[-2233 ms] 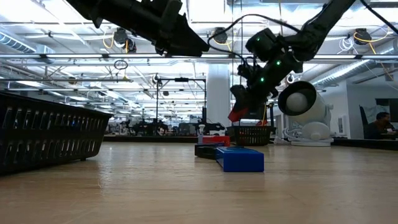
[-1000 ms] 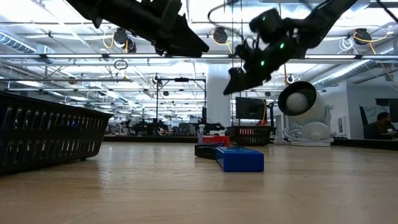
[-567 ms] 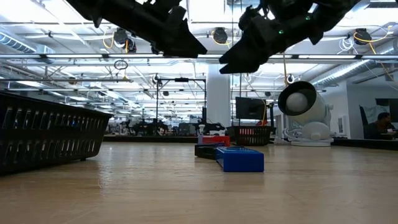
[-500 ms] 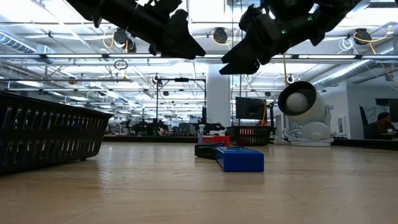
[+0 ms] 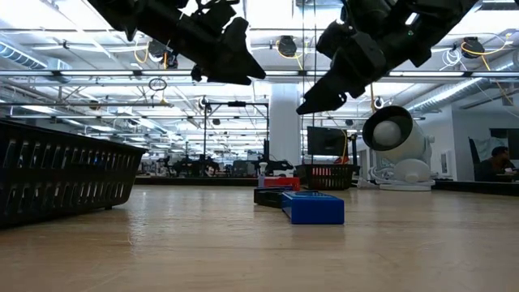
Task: Pick & Place Office items
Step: Put the red charger adapter into the top black basket
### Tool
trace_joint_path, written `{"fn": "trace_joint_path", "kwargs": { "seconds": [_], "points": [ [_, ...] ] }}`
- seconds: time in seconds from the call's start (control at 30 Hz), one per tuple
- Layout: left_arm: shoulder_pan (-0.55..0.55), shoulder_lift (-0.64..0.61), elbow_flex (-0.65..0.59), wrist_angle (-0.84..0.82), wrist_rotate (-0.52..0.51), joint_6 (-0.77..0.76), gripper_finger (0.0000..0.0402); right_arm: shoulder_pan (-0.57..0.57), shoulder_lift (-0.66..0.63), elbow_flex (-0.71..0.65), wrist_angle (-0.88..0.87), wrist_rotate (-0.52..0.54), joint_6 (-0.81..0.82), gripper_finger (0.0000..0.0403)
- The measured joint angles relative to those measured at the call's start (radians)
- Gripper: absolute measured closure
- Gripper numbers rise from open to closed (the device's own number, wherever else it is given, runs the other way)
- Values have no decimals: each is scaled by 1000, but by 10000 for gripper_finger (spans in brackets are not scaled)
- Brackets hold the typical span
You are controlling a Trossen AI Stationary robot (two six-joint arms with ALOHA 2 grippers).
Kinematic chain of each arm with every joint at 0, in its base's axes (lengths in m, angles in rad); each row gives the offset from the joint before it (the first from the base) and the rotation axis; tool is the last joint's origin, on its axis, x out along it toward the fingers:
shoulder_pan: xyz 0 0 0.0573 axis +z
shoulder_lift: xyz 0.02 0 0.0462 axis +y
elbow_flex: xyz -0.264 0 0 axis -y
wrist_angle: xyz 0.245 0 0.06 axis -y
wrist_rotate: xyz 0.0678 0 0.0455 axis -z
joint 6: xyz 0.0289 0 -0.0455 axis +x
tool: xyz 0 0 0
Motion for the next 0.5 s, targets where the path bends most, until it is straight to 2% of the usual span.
{"fn": "trace_joint_path", "kwargs": {
  "seconds": [0.07,0.23,0.33,0.5],
  "points": [
    [0,0,0,0,0,-14,142,0,0,0,1,22,11,67],
    [0,0,0,1,0,-31,142,17,61,-1,40,198,50,67],
    [0,0,0,3,0,-32,142,31,143,0,123,297,82,67],
    [0,0,0,7,0,-33,142,39,282,10,201,583,148,67]
  ]
}}
